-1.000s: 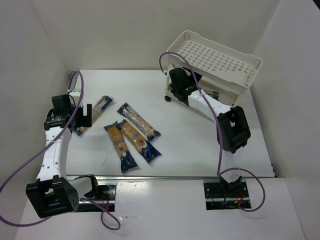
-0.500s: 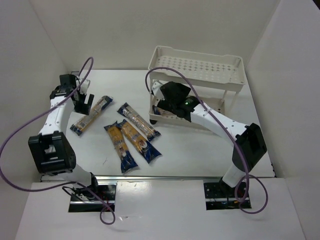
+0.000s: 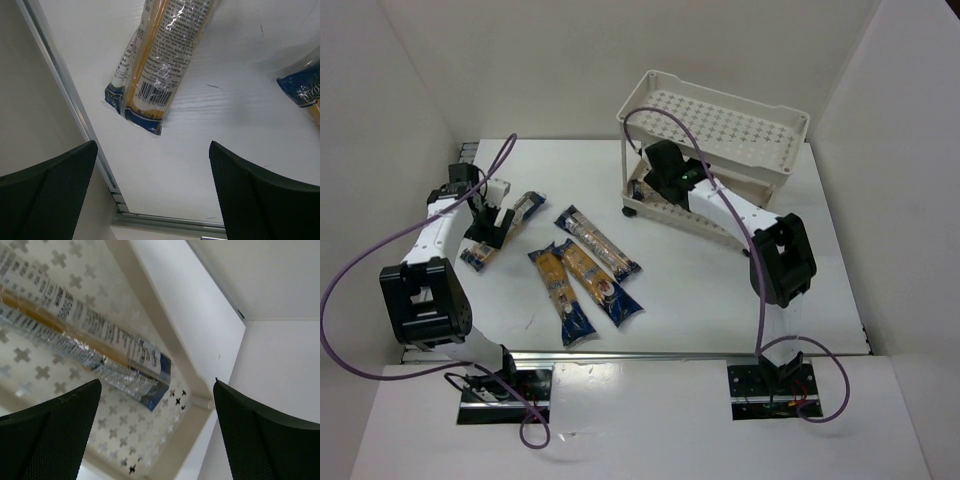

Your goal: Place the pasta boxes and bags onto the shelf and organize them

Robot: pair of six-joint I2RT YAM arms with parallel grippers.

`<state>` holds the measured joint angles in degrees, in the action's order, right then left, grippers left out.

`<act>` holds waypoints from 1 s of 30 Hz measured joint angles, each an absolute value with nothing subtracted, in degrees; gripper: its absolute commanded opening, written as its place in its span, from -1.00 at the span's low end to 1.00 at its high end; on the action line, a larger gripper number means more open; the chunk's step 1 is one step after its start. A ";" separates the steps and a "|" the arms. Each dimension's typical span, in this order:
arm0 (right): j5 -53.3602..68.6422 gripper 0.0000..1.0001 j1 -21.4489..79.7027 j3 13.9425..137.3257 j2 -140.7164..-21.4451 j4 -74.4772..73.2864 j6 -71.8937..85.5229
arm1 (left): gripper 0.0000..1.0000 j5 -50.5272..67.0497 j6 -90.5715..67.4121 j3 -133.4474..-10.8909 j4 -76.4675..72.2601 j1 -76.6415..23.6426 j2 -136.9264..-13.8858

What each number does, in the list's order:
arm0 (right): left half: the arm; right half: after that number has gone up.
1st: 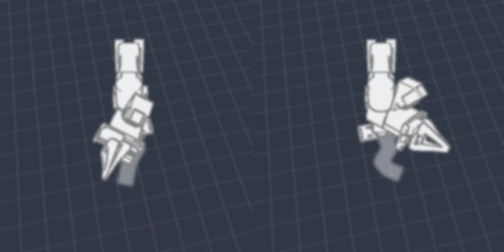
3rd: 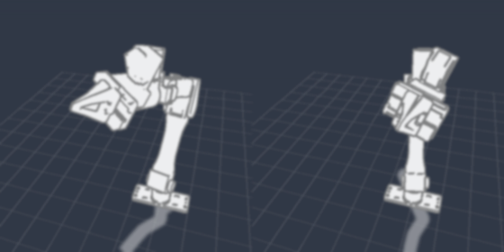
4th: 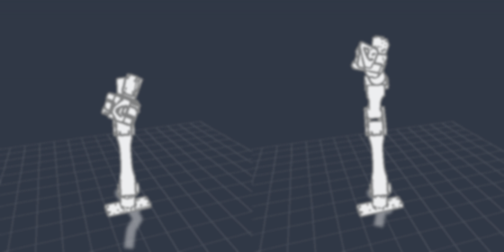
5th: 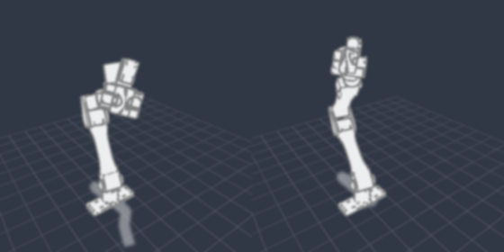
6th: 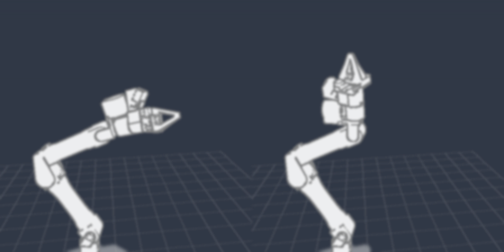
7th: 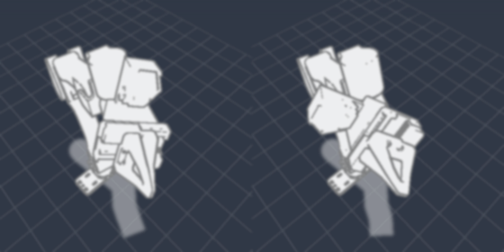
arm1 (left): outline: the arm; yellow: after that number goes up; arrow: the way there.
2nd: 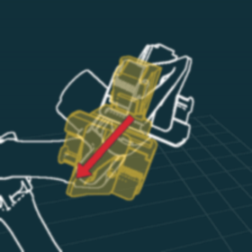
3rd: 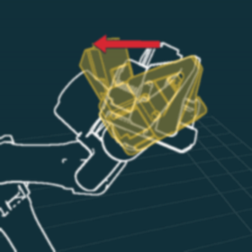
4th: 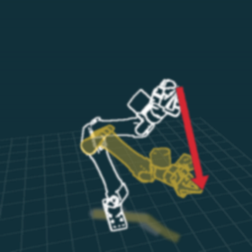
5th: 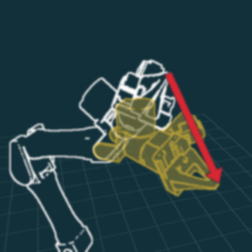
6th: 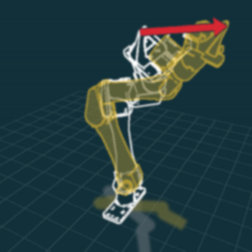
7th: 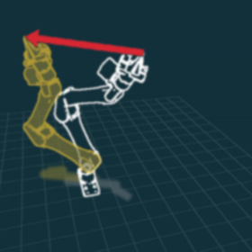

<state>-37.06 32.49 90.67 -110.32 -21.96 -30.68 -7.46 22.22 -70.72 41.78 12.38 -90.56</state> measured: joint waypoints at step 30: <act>-11.60 0.98 40.56 79.15 -89.58 -37.78 -31.27 | 0.98 -1.21 22.81 -86.15 36.84 12.36 -108.73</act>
<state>-11.60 40.56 79.15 -89.58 -37.78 -31.27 -1.21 22.81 -86.15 36.84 12.36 -108.73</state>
